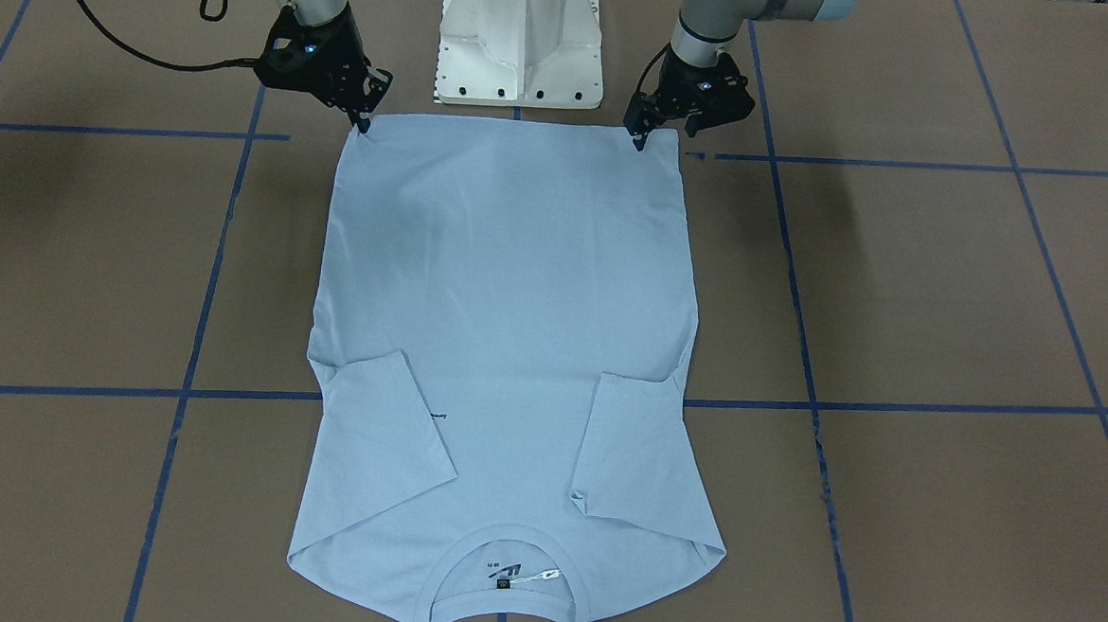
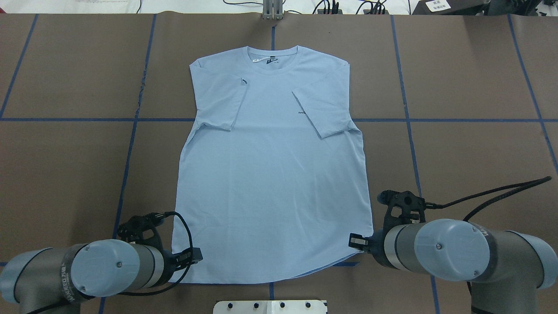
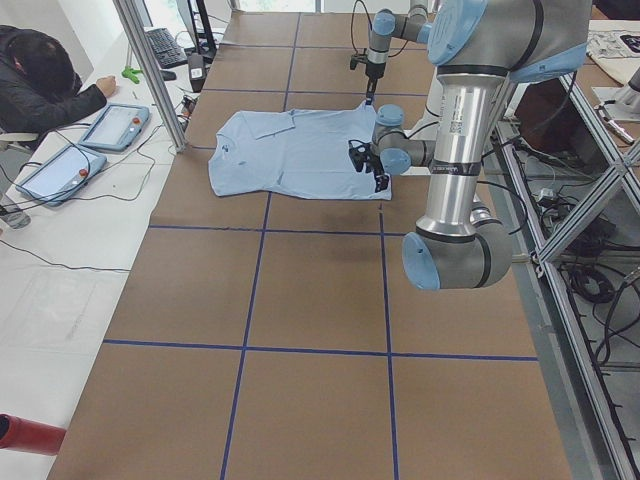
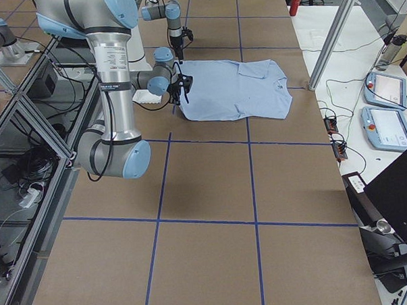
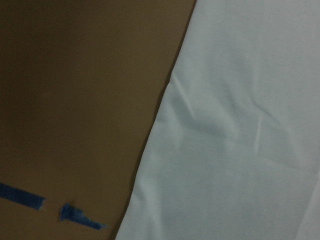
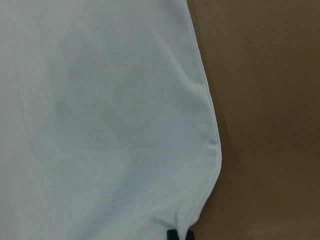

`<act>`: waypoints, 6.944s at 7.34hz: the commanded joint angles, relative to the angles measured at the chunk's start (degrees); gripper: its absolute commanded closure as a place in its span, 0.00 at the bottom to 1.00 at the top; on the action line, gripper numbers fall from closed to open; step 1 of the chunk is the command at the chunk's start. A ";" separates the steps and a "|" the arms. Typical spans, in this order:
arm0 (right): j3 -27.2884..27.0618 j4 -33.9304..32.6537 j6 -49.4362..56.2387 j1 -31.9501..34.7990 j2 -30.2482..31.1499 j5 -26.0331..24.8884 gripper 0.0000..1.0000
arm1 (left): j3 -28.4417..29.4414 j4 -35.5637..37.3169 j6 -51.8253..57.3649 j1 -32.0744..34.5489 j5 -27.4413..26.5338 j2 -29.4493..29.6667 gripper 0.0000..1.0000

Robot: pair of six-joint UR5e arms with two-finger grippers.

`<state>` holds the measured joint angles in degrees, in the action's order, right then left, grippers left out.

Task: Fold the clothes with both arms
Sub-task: 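Grasp both hem corners with the left and right grippers, then lift the hem with both grippers and fold it toward the collar, then lay the hem down along the collar with both grippers, then open both grippers to release the hem at the collar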

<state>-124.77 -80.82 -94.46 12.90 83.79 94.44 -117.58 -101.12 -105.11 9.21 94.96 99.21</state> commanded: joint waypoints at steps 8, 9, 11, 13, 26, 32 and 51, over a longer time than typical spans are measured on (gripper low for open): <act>-0.13 0.14 0.07 0.98 -0.03 0.66 1.00 | 0.60 0.31 -0.27 -1.39 -0.04 -1.21 0.53; -0.13 0.22 0.07 1.24 -0.03 0.92 1.00 | 0.51 0.31 -0.27 -1.47 0.05 -1.21 0.64; -0.13 0.22 0.07 1.42 -0.03 1.01 1.00 | 0.16 0.31 -0.62 -1.39 0.05 -1.03 0.89; -0.13 0.22 0.16 1.60 -0.03 1.62 1.00 | -0.62 1.80 -0.54 -1.56 0.23 -0.51 1.00; -6.40 0.05 1.12 11.57 3.53 23.69 1.00 | -16.89 17.89 8.39 3.22 6.38 5.11 1.00; 16.98 0.40 7.53 31.30 -16.35 23.43 1.00 | 1.20 17.71 24.66 28.91 12.18 16.19 1.00; 58.23 15.78 15.62 37.99 -38.44 19.03 1.00 | 43.05 -15.42 25.66 37.02 11.74 28.76 1.00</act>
<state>-66.66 -65.04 -78.84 51.01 45.39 113.54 -74.57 -116.54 -79.52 46.31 106.63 127.86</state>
